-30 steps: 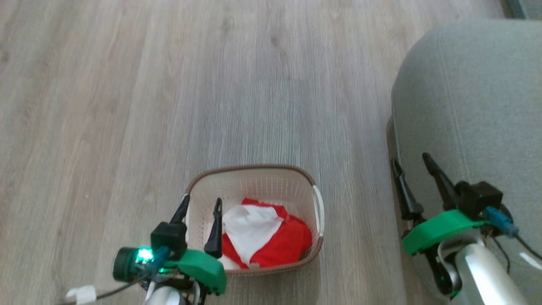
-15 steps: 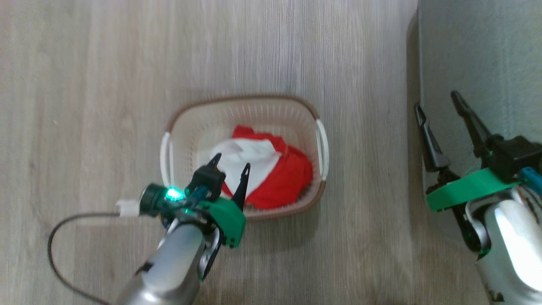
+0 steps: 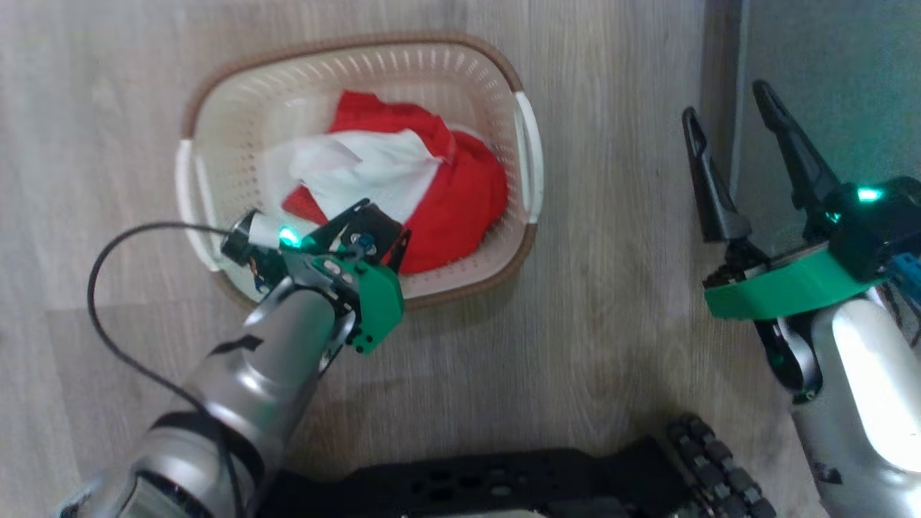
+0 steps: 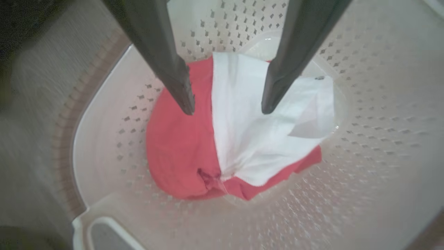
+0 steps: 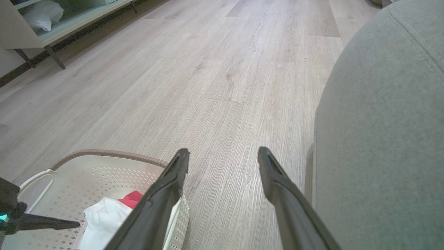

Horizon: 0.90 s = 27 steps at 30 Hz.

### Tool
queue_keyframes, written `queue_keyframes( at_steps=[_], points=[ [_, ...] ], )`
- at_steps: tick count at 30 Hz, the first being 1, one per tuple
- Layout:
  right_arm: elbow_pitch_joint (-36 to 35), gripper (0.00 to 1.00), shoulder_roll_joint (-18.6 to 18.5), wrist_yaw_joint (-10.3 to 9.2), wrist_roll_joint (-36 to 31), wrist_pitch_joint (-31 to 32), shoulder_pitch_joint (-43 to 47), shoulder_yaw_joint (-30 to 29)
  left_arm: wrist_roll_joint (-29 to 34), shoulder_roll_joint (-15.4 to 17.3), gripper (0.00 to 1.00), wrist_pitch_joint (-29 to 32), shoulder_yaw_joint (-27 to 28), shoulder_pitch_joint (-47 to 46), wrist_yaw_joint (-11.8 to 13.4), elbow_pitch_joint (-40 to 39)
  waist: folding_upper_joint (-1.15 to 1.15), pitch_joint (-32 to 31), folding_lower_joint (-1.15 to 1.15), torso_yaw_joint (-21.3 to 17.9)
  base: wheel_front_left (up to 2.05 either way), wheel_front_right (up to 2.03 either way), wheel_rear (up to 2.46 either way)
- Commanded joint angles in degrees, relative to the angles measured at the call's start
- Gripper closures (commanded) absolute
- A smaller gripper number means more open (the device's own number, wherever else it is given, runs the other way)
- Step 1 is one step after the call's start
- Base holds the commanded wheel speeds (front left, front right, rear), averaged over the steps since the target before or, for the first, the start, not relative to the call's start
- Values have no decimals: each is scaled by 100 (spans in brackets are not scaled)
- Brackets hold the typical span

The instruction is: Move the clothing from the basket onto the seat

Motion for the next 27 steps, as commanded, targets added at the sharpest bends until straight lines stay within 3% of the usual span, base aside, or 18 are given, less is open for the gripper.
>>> queue_keyframes(
  at_steps=[1,8,16,27],
  points=[
    [-202,0,30,0,-26,-54,108,121,-41,67,0,20,16,-2,-25,4,0,324,-1,-218,0,0,0],
    [-357,0,225,0,-10,-54,-29,215,-215,67,0,495,-399,-632,-64,592,0,741,-1,-533,0,0,0],
    [-466,0,376,0,-25,-54,-52,203,-421,66,0,1283,-521,-1056,92,976,0,1079,-1,-788,0,0,0],
    [-551,0,469,0,-58,-54,78,206,-528,94,0,1880,-556,-1266,556,1147,0,1247,-1,-899,0,0,0]
  ],
)
